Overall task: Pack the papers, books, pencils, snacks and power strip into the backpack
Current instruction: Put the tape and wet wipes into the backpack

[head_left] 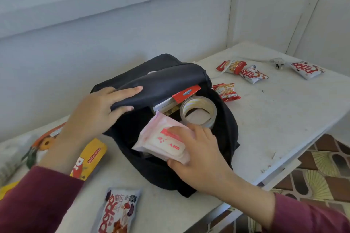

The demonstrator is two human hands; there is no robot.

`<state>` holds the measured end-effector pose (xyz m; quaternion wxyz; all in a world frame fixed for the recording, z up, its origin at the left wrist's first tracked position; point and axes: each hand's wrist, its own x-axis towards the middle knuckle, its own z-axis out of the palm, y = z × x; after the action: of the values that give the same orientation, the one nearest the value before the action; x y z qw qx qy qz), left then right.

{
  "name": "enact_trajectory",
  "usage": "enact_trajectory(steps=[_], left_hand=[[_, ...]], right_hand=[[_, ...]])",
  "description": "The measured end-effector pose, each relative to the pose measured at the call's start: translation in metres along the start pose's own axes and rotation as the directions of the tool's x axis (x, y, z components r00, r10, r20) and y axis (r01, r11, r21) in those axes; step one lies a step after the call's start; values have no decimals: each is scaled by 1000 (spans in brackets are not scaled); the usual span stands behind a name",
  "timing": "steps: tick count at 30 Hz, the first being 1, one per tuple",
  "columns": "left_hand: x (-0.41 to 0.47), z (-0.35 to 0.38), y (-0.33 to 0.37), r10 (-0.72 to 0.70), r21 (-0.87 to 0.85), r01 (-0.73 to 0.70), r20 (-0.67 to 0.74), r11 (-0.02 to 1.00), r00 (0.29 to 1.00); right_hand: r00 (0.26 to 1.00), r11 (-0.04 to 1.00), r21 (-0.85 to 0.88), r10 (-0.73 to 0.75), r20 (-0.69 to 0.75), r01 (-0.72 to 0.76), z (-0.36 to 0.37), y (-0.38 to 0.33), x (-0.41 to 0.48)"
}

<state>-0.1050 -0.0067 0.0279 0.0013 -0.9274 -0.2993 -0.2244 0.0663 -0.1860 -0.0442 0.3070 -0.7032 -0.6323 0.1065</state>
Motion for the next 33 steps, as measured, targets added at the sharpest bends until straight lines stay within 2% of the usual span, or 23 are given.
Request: enact_trajectory(steps=[3,6,12,15,19,22,29,33], left_hand=[[5,-5,0,48,45,-45,-67,998,997],[9,-7,1,95,110,-78,-151,991,984],[13,-10,2,135,197,-96,-194,976,972],[12,-10,2,133,187,-97,-190,978,973],[11,-9,2,133,189,-98,-182,977,974],[10,-9,2,134,188,-97,-194,977,972],[11,-9,5,137,225,-94,-186,970,973],[11,-9,5,129,212,-90,-178,973,976]], right_hand=[[996,998,8,69,54,-69,7,-15,24],[979,982,87,153,135,-165,14,-27,45],[954,943,209,216,209,-260,23,-33,68],[964,952,238,138,226,-192,21,-27,57],[980,948,315,-108,169,50,18,-16,34],[962,934,320,-222,162,161,18,-7,29],[904,968,86,-250,347,234,30,-10,59],[911,963,116,-268,312,244,37,-12,79]])
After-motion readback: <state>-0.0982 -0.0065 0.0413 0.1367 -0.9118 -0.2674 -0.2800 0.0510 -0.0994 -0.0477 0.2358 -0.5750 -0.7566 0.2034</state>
